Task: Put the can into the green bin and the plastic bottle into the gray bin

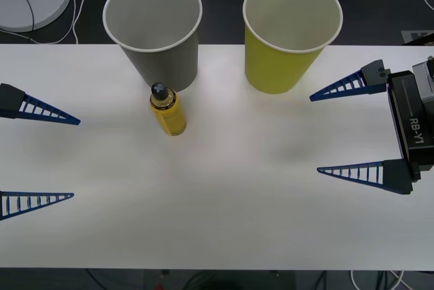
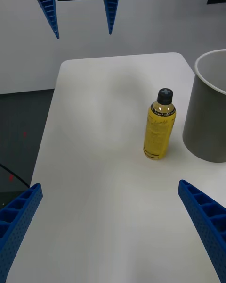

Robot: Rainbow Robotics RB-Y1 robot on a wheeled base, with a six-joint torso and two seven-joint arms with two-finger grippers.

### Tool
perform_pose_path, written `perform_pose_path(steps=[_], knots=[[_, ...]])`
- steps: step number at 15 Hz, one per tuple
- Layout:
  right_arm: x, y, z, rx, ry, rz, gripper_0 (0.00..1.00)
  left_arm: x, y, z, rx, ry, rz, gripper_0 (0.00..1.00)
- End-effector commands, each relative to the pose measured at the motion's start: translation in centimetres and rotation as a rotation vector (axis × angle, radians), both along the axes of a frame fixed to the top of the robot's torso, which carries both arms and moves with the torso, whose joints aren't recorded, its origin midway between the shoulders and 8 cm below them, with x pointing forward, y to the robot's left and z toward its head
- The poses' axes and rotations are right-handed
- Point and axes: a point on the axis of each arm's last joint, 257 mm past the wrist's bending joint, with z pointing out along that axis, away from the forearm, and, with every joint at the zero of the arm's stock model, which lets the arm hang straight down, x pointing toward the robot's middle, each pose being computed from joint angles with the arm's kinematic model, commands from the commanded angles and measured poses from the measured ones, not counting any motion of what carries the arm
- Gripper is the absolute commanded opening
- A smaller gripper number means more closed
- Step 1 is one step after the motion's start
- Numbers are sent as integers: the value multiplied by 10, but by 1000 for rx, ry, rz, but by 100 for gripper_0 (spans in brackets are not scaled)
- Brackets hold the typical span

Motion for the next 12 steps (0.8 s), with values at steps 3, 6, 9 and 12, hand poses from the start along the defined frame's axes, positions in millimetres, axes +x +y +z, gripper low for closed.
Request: perform_pose_path(steps=[3,6,9,12], knots=[[0,0,0,0,0,0,100,0,0,0,0,0,0,100],[0,0,0,0,0,0,100,-2,12,-21,1,82,23,100],[0,0,0,0,0,0,100,8,25,-19,-26,120,16,100],[0,0,0,0,0,0,100,21,42,-21,-77,112,30,100]])
